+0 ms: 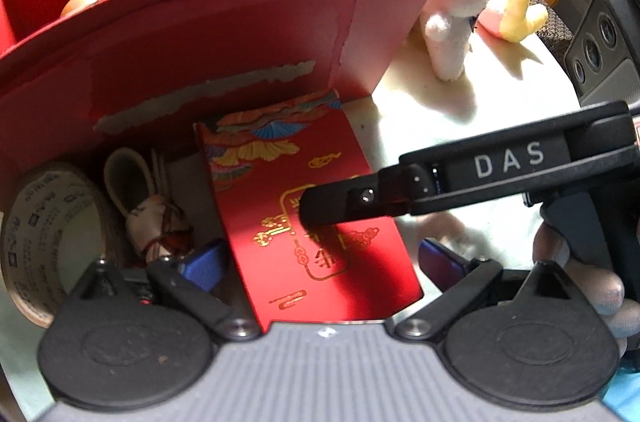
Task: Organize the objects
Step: 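Grasp the red gift box with the right gripper and lift it, then carry the red gift box into the cardboard box beside the stamp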
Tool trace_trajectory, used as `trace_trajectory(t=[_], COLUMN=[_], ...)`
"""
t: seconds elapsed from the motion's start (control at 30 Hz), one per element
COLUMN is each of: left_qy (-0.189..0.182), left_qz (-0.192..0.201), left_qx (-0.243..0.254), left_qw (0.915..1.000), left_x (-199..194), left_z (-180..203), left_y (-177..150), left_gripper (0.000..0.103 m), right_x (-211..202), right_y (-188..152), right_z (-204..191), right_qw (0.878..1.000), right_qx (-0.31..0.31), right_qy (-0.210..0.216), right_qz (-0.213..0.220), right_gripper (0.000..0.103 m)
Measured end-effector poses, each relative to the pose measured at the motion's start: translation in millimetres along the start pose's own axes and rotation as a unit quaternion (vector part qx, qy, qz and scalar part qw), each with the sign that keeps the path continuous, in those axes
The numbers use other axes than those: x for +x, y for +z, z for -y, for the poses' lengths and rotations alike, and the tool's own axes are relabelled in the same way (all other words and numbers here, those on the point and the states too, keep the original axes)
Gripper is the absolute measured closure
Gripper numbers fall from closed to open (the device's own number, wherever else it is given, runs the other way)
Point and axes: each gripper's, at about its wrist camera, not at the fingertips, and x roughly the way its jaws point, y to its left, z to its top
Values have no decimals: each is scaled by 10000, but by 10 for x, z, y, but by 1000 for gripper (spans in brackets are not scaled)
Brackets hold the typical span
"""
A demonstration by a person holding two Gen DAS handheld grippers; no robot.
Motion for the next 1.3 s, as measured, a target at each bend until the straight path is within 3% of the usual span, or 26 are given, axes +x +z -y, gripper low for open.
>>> trace_trajectory(t=[0.5, 0.83, 1.07, 1.3], left_qy=[47, -127, -413, -695], left_qz=[-217, -213, -191, 241], left_qx=[112, 714, 1564, 2337], left_qw=[9997, 9971, 9867, 9695], left_x=[3, -42, -65, -257], left_z=[67, 362, 785, 1187], left_y=[66, 151, 226, 370], left_gripper=[10, 10, 10, 10], right_x=[-68, -342, -778, -1285], right_y=[-70, -156, -284, -418], right_z=[19, 110, 292, 341], right_qw=[9999, 9988, 9939, 9845], right_qx=[116, 293, 609, 741], right_qy=[-32, -128, -354, -483], right_qz=[80, 378, 851, 1517], right_gripper=[50, 50, 50, 50])
